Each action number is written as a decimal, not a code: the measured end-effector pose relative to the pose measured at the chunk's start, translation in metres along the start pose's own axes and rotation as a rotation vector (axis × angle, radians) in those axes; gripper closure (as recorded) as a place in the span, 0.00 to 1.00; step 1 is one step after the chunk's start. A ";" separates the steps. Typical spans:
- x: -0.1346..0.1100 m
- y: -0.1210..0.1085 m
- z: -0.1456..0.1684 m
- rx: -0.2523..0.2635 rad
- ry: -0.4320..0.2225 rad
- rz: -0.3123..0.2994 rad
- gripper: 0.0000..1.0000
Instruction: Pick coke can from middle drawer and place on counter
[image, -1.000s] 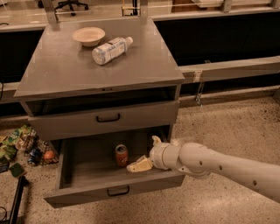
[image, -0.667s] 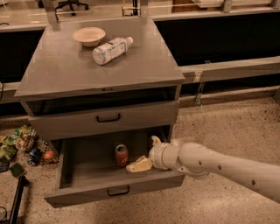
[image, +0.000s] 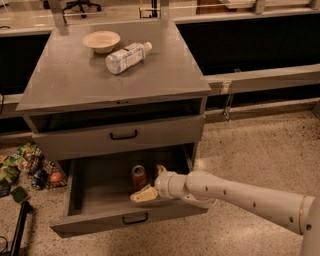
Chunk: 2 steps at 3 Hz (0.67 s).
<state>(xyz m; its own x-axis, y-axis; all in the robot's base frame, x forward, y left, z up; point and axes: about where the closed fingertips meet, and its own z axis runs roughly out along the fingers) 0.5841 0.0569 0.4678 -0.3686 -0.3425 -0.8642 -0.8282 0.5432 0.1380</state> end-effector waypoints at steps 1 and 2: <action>-0.007 0.000 0.027 0.025 -0.042 -0.085 0.00; -0.007 -0.002 0.047 0.033 -0.064 -0.115 0.00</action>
Offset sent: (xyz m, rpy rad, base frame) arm 0.0314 0.0436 -0.0181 -0.0114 -0.1752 0.0136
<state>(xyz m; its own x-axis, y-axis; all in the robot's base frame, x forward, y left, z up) 0.6085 0.0942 0.4510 -0.2438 -0.3547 -0.9026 -0.8486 0.5286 0.0216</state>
